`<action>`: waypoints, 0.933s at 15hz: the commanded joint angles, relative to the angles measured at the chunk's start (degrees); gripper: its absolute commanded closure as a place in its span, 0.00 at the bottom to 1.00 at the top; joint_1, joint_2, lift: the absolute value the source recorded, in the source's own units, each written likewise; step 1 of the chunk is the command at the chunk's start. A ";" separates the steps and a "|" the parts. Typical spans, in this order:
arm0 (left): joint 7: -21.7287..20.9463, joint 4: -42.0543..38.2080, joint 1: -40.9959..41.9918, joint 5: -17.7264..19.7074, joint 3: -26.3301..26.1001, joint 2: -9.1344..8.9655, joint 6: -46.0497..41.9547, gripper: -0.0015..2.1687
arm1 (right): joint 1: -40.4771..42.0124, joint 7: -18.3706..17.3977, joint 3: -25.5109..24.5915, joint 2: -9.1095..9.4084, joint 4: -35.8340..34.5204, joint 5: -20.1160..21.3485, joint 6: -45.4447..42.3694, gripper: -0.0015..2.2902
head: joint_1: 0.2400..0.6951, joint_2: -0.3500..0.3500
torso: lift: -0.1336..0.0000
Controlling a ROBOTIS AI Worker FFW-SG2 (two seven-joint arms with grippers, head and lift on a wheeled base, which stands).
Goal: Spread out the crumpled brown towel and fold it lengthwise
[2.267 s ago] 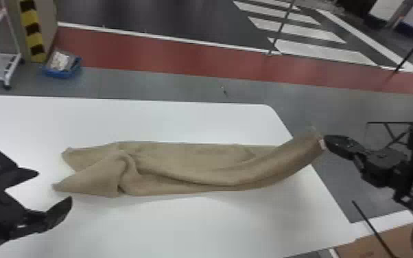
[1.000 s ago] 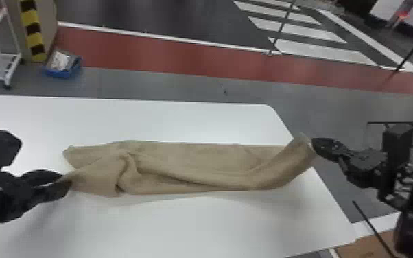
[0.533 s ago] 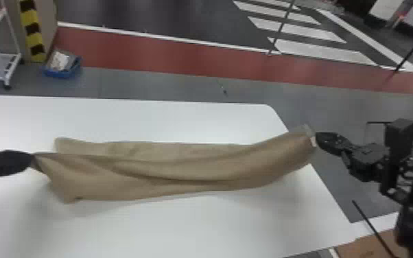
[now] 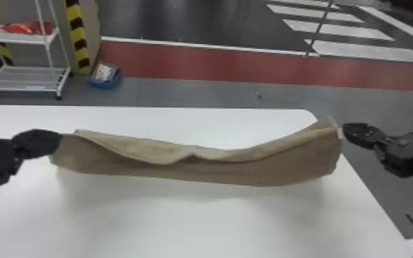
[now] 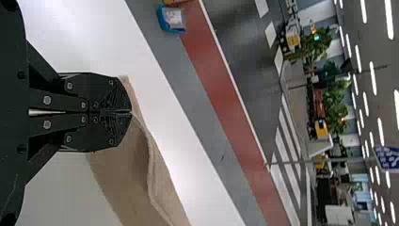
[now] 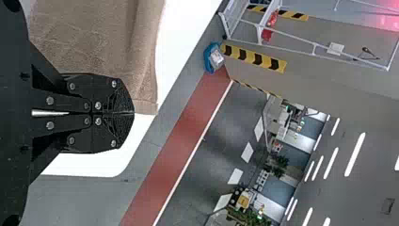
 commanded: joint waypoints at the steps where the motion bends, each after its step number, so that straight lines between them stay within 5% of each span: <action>1: -0.10 1.57 4.14 -3.81 -7.96 -0.42 -4.12 0.96 | 2.90 0.12 0.85 0.53 -0.13 1.37 -2.42 0.91 | 0.97 0.16 | 0.07; 4: -0.72 4.74 5.19 -10.05 -13.24 -0.42 -7.29 0.96 | 6.86 1.35 1.55 0.97 -0.13 3.03 -5.76 0.91 | 1.00 0.04 | 0.07; 8: -1.33 5.62 7.92 -10.05 -10.95 2.57 -9.05 0.91 | 11.08 1.53 1.29 0.53 0.40 5.58 -11.21 0.91 | 1.00 0.00 | 0.07; 9: -1.16 5.53 9.15 -10.05 -10.42 3.18 -9.75 0.68 | 12.13 1.53 1.20 0.44 0.31 5.94 -12.26 0.91 | 1.00 0.02 | 0.07; 10: -0.98 5.62 10.47 -9.87 -9.81 3.89 -12.03 0.30 | 13.01 1.53 1.11 0.44 0.31 6.29 -13.14 0.91 | 1.00 0.02 | 0.07; 11: -0.81 5.53 11.17 -9.61 -9.28 4.06 -12.21 0.09 | 13.36 1.44 1.02 0.44 0.31 6.37 -13.32 0.91 | 1.00 0.03 | 0.07; 14: -0.98 3.51 12.75 -9.52 -7.70 4.85 -12.21 0.07 | 13.98 1.53 0.76 0.70 0.22 6.37 -13.84 0.91 | 1.00 0.04 | 0.07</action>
